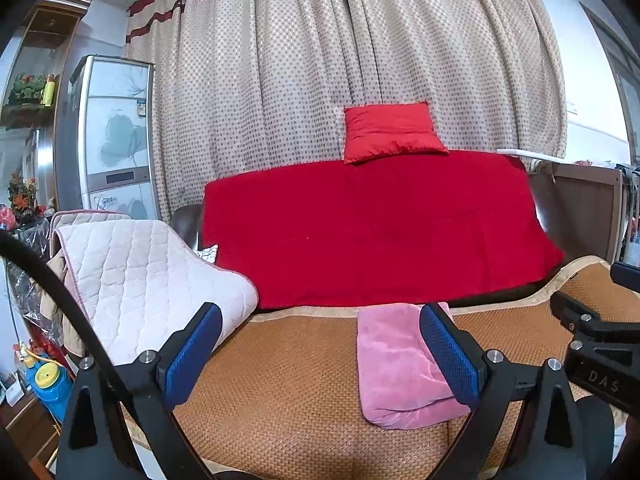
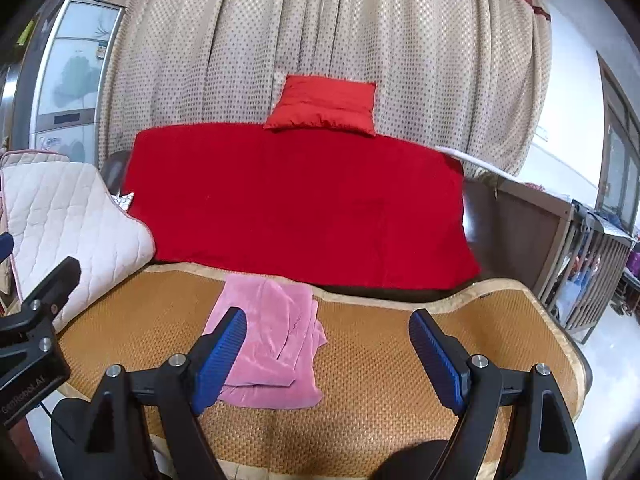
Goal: Fold large clothes
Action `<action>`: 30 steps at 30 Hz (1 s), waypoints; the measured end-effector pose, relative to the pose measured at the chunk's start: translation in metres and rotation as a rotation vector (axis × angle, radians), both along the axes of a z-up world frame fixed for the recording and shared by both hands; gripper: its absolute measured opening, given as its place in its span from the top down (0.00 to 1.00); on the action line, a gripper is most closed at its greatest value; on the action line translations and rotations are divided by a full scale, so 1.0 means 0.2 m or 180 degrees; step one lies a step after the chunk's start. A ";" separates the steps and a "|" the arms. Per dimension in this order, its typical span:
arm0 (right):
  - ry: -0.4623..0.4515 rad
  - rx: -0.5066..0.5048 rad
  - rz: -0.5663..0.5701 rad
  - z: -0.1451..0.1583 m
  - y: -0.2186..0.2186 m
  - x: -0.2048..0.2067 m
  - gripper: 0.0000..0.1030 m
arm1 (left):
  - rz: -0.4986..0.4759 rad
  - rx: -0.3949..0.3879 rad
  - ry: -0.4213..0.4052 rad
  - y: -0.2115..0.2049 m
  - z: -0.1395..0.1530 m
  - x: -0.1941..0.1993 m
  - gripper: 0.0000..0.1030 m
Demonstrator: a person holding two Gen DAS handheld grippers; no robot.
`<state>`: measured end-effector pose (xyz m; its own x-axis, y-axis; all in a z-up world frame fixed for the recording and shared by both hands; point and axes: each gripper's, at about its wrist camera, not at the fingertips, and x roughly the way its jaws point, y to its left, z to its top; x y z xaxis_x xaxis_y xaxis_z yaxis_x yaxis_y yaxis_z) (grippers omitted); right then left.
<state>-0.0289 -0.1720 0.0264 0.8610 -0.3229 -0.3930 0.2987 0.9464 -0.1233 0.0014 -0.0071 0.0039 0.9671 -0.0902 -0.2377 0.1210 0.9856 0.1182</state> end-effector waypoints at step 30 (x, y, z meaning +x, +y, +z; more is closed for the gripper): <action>0.0378 0.0171 0.0033 -0.15 -0.08 0.08 0.16 | -0.0136 0.0033 0.0204 -0.06 -0.08 0.05 0.04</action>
